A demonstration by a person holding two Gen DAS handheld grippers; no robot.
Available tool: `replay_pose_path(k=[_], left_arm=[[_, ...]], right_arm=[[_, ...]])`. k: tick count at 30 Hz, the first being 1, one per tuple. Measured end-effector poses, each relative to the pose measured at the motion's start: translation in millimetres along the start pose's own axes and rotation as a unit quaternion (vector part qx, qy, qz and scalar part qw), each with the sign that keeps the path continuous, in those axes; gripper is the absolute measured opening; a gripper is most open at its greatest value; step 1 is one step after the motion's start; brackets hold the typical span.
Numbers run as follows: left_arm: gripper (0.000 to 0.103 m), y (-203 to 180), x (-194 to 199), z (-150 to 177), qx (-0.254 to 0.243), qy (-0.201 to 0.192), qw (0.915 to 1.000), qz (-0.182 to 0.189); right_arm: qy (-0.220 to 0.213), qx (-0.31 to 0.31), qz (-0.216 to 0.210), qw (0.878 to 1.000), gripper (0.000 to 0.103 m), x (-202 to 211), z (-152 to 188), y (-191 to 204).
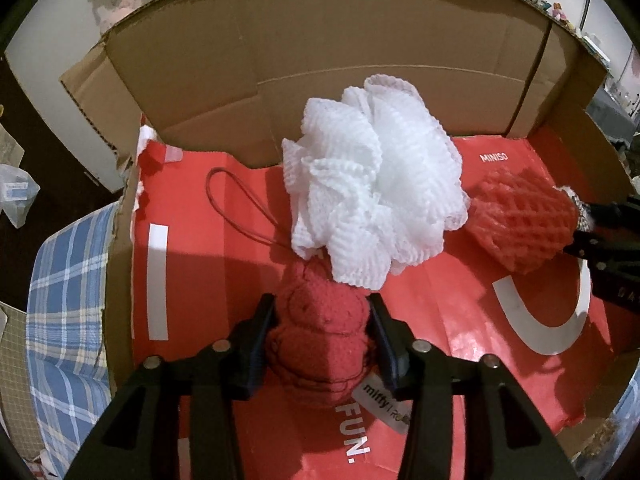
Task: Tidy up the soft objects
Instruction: 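Lower the red knitted toy into the box with the left tool while the right tool drops the sheep plush, then withdraw both open tools from the box back over the table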
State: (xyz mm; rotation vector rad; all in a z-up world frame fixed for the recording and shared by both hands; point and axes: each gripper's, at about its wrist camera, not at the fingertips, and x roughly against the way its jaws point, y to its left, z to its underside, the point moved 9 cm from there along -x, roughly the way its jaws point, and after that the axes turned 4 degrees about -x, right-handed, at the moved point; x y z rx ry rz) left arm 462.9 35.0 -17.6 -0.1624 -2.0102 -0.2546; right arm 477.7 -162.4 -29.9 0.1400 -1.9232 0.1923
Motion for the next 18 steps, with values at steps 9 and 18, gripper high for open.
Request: replay_pose_path(k=[9, 18], left_arm=[[0.080, -0.4, 23.9, 3.5, -0.001, -0.029, 0.9996, -0.003], [0.086, -11.0, 88.1, 14.8, 0.008, -0.087, 0.9961, 0.013]], right_arm=[[-0.014, 0.008, 0.011, 1.000, 0.054, 11.6, 5.4, 9.5], [-0.058, 0.001, -0.006, 0.998, 0.058, 71.5, 23.7, 16.6]])
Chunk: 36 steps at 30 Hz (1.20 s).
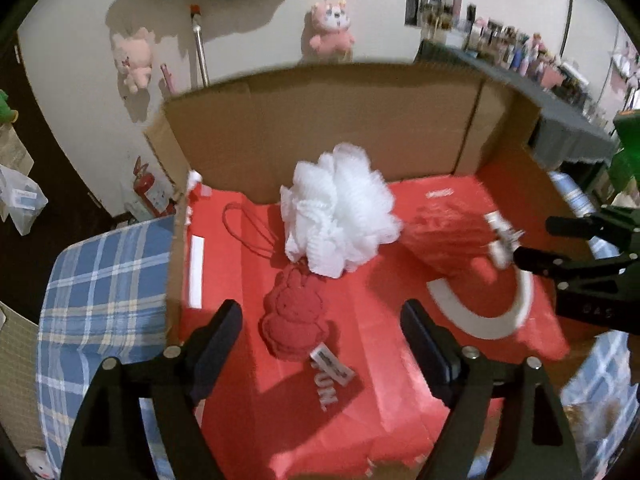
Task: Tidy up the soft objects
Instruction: 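Withdraw both open tools from the box back over the table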
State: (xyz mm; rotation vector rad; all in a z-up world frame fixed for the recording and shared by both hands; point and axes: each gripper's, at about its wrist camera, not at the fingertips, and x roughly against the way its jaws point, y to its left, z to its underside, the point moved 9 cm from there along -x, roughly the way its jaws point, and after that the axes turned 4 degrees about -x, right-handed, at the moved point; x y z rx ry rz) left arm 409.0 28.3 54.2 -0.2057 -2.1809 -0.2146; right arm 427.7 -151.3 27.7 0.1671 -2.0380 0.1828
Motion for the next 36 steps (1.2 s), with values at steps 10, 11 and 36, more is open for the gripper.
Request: replay_pose_path(k=[10, 11, 36], left_arm=[[0.102, -21.0, 100.8, 7.3, 0.022, -0.108, 0.9934, 0.031], [0.102, -22.7, 114.3, 10.8, 0.023, -0.123, 0.9915, 0.033], [0.103, -62.3, 263.4, 148.7, 0.027, -0.293, 0.9553, 0.025]], right_arm=[[-0.119, 0.004, -0.022, 0.993, 0.072, 123.7, 19.4, 6.7], [-0.137, 0.007, -0.021, 0.990, 0.073, 135.4, 22.9, 7.2], [-0.339, 0.002, -0.055, 0.939, 0.090, 268.5, 201.5, 43.6]])
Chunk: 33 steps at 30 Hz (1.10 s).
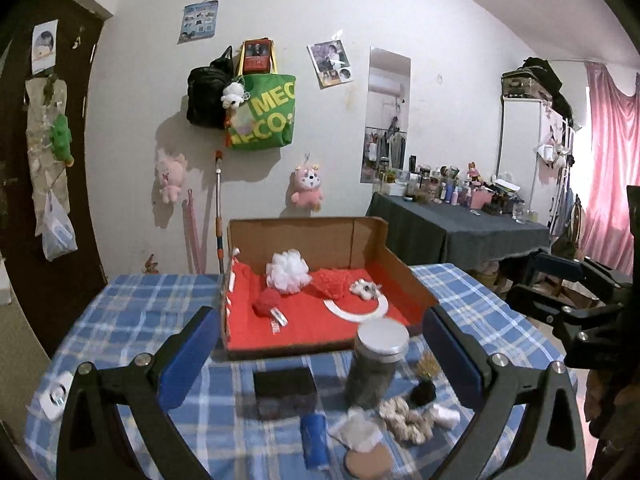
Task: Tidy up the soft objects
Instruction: 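Withdraw both open tools from the box back over the table, then grasp the white sock with the right tool while the left tool grasps the blue cloth roll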
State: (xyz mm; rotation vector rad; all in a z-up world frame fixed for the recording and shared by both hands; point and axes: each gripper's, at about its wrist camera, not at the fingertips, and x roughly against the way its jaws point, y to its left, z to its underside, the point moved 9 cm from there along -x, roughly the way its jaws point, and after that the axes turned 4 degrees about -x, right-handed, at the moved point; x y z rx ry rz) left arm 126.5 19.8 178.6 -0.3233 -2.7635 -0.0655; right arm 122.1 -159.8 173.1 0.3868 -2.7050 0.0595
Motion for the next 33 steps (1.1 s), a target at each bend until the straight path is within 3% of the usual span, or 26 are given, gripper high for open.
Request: replay_pose_path(k=[3, 16, 24, 33], left_arm=[[0.103, -8.6, 4.5, 21.3, -0.002, -0.006, 1.0000, -0.004], [0.103, -27.6, 7.7, 84.6, 0.008, -0.016, 0.9998, -0.003], [0.103, -27.5, -8.2, 118.9, 0.017, 0.003, 0.9997, -0.015], [0.103, -22.8, -34.7, 152.7, 0.023, 0.053, 0.9982, -0.017]], right_arm=[[0.003, -0.002, -0.008, 1.000, 0.090, 5.1, 21.7, 6.1], [-0.047, -0.008, 0.067, 0.997, 0.091, 12.5, 91.3, 7.1], [-0.020, -0.041, 0.080, 0.996, 0.093, -9.3, 127.2, -5.2], [0.024, -0.066, 0.077, 0.995, 0.093, -37.7, 158.8, -15.2]])
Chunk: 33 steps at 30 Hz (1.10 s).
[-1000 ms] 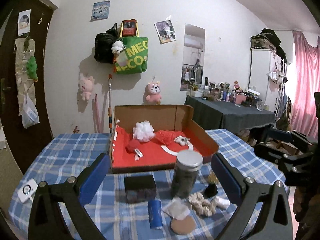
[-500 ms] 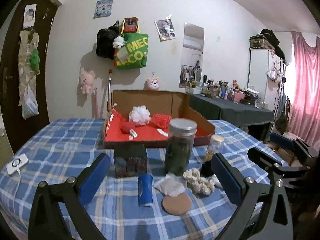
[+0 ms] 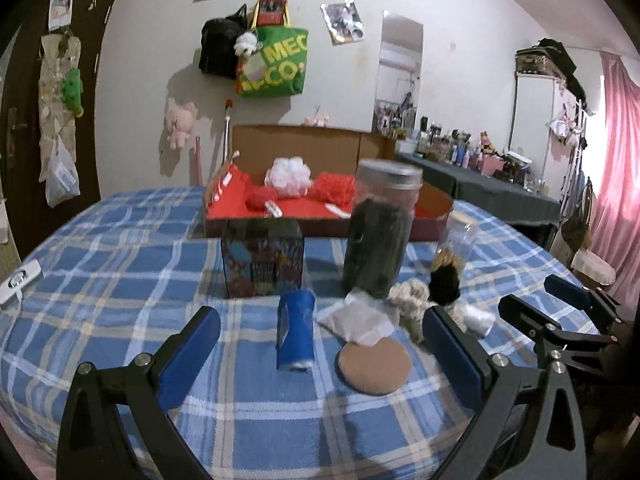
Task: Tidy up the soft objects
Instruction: 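Grasp the white sock with the right tool while the left tool grasps the blue cloth roll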
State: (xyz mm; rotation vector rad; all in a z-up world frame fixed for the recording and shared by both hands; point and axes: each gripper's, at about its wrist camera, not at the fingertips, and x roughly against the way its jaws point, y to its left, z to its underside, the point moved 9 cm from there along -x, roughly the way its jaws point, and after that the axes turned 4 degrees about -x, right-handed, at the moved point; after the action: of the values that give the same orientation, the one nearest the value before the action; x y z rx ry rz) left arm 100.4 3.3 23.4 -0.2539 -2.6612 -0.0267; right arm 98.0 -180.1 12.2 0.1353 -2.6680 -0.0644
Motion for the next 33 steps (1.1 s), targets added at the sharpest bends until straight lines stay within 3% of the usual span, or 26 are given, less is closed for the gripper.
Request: replay_pose_path(k=[17, 20, 21, 22, 23, 24, 25, 27, 33], left_arm=[[0.102, 24.0, -46.8, 18.9, -0.001, 0.079, 0.9966, -0.023], [0.090, 26.9, -58.8, 21.9, -0.001, 0.102, 0.9946, -0.015], [0.081, 26.9, -63.2, 24.1, -0.001, 0.113, 0.9936, -0.010], [0.069, 26.8, -67.0, 26.3, 0.001, 0.122, 0.9925, -0.003], [0.063, 26.7, -69.9, 28.1, 0.003, 0.129, 0.9916, 0.003], [0.056, 28.2, -71.2, 28.7, 0.002, 0.129, 0.9917, -0.001], [0.042, 28.7, -70.4, 27.9, -0.004, 0.122, 0.9925, -0.005], [0.026, 24.2, -69.8, 27.3, -0.009, 0.122, 0.9924, 0.010], [0.025, 19.5, -59.3, 21.5, -0.017, 0.102, 0.9946, 0.009]], right_arm=[[0.068, -0.006, -0.009, 0.998, 0.092, -39.4, 21.4, -9.5], [0.083, -0.008, -0.016, 0.996, 0.092, -46.7, 22.7, -11.4], [0.085, -0.011, -0.019, 0.996, 0.086, -48.3, 23.6, -11.9], [0.089, -0.012, -0.022, 0.996, 0.071, -50.3, 24.6, -11.9], [0.095, -0.014, -0.028, 0.995, 0.062, -52.7, 26.7, -11.7], [0.099, -0.014, -0.030, 0.994, 0.049, -53.7, 28.3, -11.3], [0.095, -0.009, -0.029, 0.995, 0.040, -53.0, 28.0, -11.3], [0.093, -0.009, -0.050, 0.994, 0.021, -50.3, 26.5, -8.0], [0.066, -0.004, -0.061, 0.996, 0.020, -39.1, 16.7, -2.4]])
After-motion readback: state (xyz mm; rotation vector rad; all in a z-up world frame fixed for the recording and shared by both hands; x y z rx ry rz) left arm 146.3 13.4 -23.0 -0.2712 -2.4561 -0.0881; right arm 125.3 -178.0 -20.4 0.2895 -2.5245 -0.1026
